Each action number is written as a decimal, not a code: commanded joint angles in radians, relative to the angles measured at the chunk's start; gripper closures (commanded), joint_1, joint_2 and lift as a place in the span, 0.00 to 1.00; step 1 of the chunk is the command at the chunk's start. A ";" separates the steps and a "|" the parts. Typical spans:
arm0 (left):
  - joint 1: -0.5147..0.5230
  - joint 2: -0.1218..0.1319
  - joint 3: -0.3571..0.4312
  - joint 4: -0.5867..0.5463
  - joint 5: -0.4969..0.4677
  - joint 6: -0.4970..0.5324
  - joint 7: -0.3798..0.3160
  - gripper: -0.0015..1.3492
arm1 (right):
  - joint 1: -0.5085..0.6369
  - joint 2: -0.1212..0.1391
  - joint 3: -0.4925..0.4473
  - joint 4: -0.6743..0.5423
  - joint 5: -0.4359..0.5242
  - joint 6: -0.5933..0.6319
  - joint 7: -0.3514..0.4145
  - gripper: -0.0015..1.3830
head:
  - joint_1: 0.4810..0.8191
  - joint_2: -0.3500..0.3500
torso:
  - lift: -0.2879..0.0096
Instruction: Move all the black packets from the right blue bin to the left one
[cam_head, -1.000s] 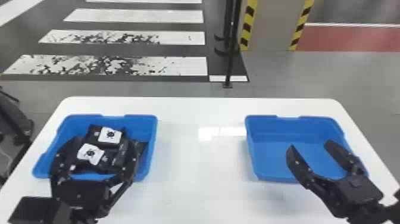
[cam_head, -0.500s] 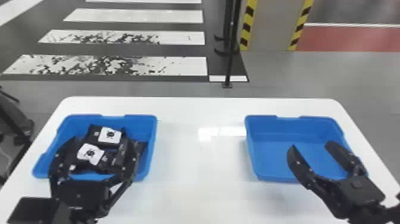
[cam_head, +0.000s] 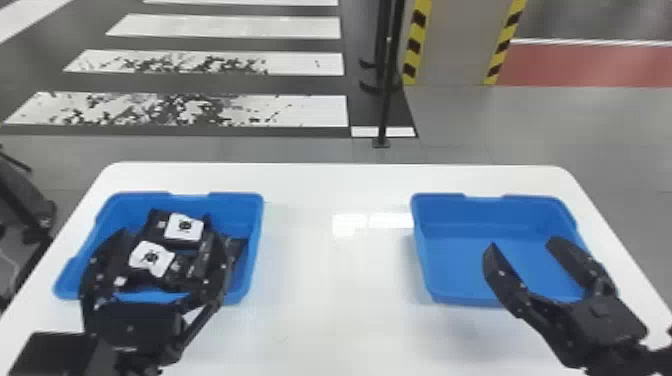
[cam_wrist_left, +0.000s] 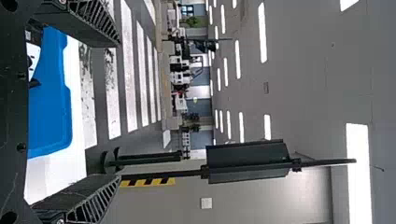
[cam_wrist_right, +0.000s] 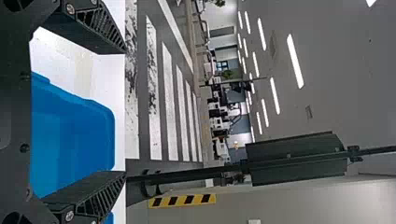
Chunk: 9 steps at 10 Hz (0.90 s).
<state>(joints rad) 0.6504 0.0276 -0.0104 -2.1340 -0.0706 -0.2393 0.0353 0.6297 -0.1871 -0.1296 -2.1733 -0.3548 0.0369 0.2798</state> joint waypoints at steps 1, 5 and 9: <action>0.002 0.000 0.000 0.000 0.001 -0.001 0.000 0.02 | 0.001 0.000 0.000 -0.002 0.000 -0.005 -0.001 0.08 | 0.63 0.47 | 0.50; 0.002 0.000 0.000 0.000 -0.001 -0.001 0.000 0.02 | 0.011 0.000 0.000 -0.002 -0.012 -0.012 -0.002 0.08 | 0.63 0.47 | 0.50; 0.002 -0.002 0.000 0.000 -0.001 -0.001 0.002 0.02 | 0.013 0.000 0.000 -0.002 -0.014 -0.022 -0.004 0.08 | 0.63 0.47 | 0.50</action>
<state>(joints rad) 0.6528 0.0271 -0.0100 -2.1340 -0.0715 -0.2407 0.0368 0.6423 -0.1871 -0.1296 -2.1758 -0.3687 0.0161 0.2760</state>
